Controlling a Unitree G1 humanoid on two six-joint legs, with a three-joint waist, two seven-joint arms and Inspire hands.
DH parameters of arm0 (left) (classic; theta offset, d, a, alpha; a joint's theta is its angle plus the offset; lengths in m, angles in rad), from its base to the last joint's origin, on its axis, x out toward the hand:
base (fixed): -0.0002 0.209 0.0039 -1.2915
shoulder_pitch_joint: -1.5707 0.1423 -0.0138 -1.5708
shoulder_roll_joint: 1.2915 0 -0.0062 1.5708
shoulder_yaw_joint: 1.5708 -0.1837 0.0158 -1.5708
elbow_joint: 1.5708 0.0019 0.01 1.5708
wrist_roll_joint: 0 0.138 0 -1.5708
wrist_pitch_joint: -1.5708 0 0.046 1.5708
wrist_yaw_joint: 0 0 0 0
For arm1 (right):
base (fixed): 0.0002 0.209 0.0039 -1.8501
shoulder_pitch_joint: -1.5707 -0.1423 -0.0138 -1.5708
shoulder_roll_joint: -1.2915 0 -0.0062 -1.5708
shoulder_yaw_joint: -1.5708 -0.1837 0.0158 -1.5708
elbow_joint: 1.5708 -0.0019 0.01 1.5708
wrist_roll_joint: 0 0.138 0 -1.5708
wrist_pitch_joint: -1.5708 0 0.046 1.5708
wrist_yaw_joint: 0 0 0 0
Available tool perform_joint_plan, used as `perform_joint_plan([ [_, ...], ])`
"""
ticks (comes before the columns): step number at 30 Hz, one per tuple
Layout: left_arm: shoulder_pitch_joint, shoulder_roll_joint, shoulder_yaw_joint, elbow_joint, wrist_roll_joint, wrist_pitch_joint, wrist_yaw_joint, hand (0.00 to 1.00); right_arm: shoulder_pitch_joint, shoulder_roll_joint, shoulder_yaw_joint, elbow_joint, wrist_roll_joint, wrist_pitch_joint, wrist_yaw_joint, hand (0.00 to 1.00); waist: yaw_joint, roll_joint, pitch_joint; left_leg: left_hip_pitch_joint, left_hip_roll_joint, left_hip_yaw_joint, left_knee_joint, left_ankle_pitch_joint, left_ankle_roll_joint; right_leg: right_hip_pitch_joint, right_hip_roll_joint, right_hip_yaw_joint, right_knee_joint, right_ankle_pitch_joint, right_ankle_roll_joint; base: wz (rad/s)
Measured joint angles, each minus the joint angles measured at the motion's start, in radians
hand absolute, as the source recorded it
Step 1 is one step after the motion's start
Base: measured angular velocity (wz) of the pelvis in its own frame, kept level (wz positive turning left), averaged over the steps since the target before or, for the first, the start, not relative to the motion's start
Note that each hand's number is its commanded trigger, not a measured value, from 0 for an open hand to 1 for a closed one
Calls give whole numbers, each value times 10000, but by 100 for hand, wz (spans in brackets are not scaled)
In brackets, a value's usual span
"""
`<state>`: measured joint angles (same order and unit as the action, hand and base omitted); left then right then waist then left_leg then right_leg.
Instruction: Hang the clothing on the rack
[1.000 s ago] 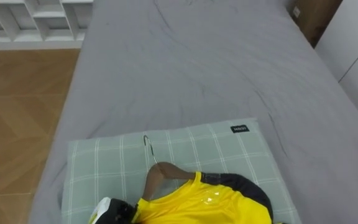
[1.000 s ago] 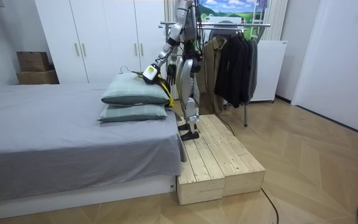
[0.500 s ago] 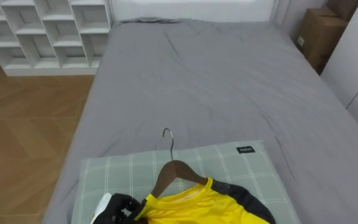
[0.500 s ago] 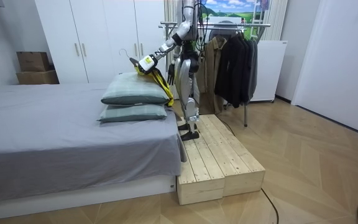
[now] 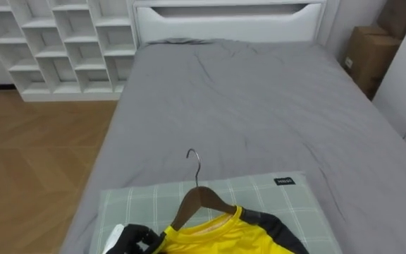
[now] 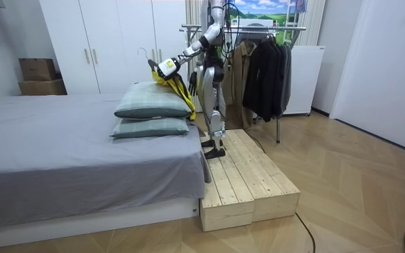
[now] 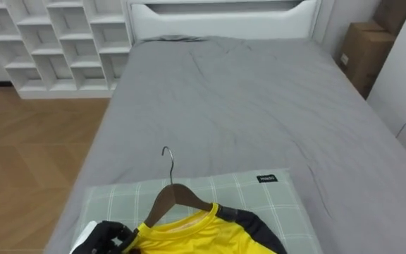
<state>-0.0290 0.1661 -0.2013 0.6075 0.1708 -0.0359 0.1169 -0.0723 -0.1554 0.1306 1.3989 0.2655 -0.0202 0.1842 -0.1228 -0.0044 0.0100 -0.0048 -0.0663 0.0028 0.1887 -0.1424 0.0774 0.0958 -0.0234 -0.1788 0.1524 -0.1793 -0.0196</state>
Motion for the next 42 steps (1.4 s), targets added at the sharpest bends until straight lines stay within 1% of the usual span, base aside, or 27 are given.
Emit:
perform_joint_plan([
  [2, 104, 19, 0, -65, 1, -20, 0, 100, 27, 0, 0, 0, 0, -4, -2, 0, 74, -13, 1, 50, 3, 29, -31, -1, -1, 39, 1, 26, -7, 0, 0, -5],
  [3, 136, 31, 0, -77, 0, -62, 0, 100, 50, 1, -4, -6, 0, -12, -6, 0, 134, -40, 15, 125, 3, 42, -73, -1, -1, 68, -2, 35, -16, 0, 0, 0],
  [5, 204, 55, 0, -85, -11, -127, 0, 100, 140, 5, -6, -32, -11, -53, -107, 0, 187, -91, -3, 164, 2, 64, -93, -1, 0, 81, -9, 39, -17, 0, 0, 0],
  [8, 224, 71, 7, -112, -3, -146, 6, 100, 178, 39, -126, -95, -266, -133, -498, 0, 211, -158, 1, 145, -11, 123, -94, -5, 0, 71, -19, 42, -22, 1, 1, 0],
  [12, 247, 71, 19, -232, -14, -191, 61, 100, 254, 37, -616, -474, -772, -162, -1118, 0, 214, -243, -27, 150, -5, 196, -102, -7, 3, 58, -14, 117, -5, 0, 4, -5],
  [14, 389, 90, 18, -663, -26, -199, 107, 100, 379, -8, -796, -798, -754, -256, -1477, 0, 179, -263, -40, 154, -3, 211, -90, -8, 4, 68, -16, 124, 3, 2, 6, -2],
  [16, 463, 118, -3, -1052, -226, -431, 295, 100, 389, -86, -1050, -982, -740, -480, -2061, 0, 171, -260, -47, 175, 0, 199, -73, -8, 5, 75, -16, 125, 10, 9, 9, 0],
  [17, 464, 136, 3, -1112, -276, -515, 328, 100, 390, -105, -1182, -1046, -739, -518, -2223, 0, 172, -259, -48, 182, 1, 192, -73, -8, 4, 78, -14, 125, 12, 12, 8, 0],
  [19, 463, 227, 26, -1194, -550, -768, 348, 100, 460, -154, -1647, -1363, -733, -651, -2766, 0, 143, -236, -75, 180, 9, 193, -49, -8, 4, 103, -10, 113, 26, 18, 6, 0],
  [20, 462, 291, 47, -1194, -741, -872, 375, 100, 585, -154, -2004, -1838, -744, -733, -3177, 0, 121, -204, -94, 170, 11, 198, -56, -8, 4, 108, -7, 120, 29, 18, 5, 0],
  [22, 473, 327, 120, -1198, -945, -885, 498, 100, 853, -116, -2585, -3213, -835, -811, -3987, 0, 41, -164, -113, 175, 15, 232, -61, -7, 4, 92, -3, 156, 48, 18, 6, -3],
  [23, 473, 337, 134, -1198, -992, -892, 511, 100, 917, -120, -2647, -3597, -837, -849, -4179, 0, 38, -165, -113, 195, 17, 247, -64, -6, 4, 91, -6, 165, 53, 17, 6, -7],
  [24, 480, 347, 141, -1171, -1161, -908, 523, 100, 972, -130, -2727, -4274, -843, -976, -4586, 0, 33, -172, -106, 286, 25, 282, -76, -5, 3, 115, -1, 206, 61, 17, 6, -12],
  [25, 489, 334, 142, -1114, -1373, -912, 517, 100, 969, -151, -2738, -4768, -1082, -1146, -4981, 0, 35, -209, -83, 389, 36, 342, -87, -5, 3, 202, 11, 278, 60, 18, 6, -13],
  [26, 518, 334, 160, -1109, -1409, -926, 516, 100, 985, -149, -2749, -5066, -1313, -1194, -5157, 0, 39, -239, -64, 458, 40, 367, -111, -6, 3, 246, 15, 313, 59, 18, 6, -14],
  [27, 601, 329, 220, -1123, -1409, -992, 516, 100, 1133, -132, -2747, -5910, -2008, -1242, -5524, 0, 49, -262, -50, 514, 46, 407, -177, -6, 3, 273, 25, 370, 37, 16, 7, -12],
  [28, 618, 310, 270, -1124, -1409, -1000, 507, 100, 1207, -128, -2739, -6599, -2584, -1448, -5887, 0, 92, -272, -44, 498, 46, 429, -185, -6, 3, 278, 30, 403, -14, 14, 11, -11],
  [30, 617, 251, 336, -1124, -1404, -1001, 483, 100, 1190, -119, -2700, -7335, -3263, -1699, -6374, 0, 137, -283, -37, 487, 42, 407, -185, -7, 5, 237, 27, 427, -13, 12, 15, -3],
  [31, 623, 233, 335, -1165, -1406, -993, 442, 100, 1191, -123, -2668, -7712, -3665, -1758, -6617, 0, 195, -291, -38, 470, 37, 441, -183, -9, 8, 225, 22, 430, -12, 9, 20, 0],
  [35, 626, 229, 337, -1573, -1413, -1000, 400, 100, 1127, -131, -2490, -8342, -4206, -1888, -7200, 0, 303, -281, -55, 424, 35, 468, -183, -15, 18, 157, 13, 445, 36, 34, 38, 0],
  [37, 628, 222, 344, -1785, -1400, -1002, 400, 100, 1075, -132, -2403, -8600, -4569, -1968, -7473, 0, 414, -231, -82, 428, 36, 464, -189, -29, 36, 162, 0, 408, 75, 35, 38, 0],
  [41, 628, 229, 412, -1973, -1400, -1002, 242, 100, 963, -174, -2250, -9197, -4753, -2001, -7521, 0, 464, -199, -82, 424, 43, 467, -205, -33, 36, 150, -2, 397, 78, 35, 38, 0],
  [42, 628, 227, 412, -1975, -1400, -1002, 206, 100, 964, -246, -2101, -9487, -4780, -1991, -7642, 0, 497, -179, -80, 430, 43, 467, -204, -34, 36, 145, -7, 396, 96, 35, 38, 0],
])
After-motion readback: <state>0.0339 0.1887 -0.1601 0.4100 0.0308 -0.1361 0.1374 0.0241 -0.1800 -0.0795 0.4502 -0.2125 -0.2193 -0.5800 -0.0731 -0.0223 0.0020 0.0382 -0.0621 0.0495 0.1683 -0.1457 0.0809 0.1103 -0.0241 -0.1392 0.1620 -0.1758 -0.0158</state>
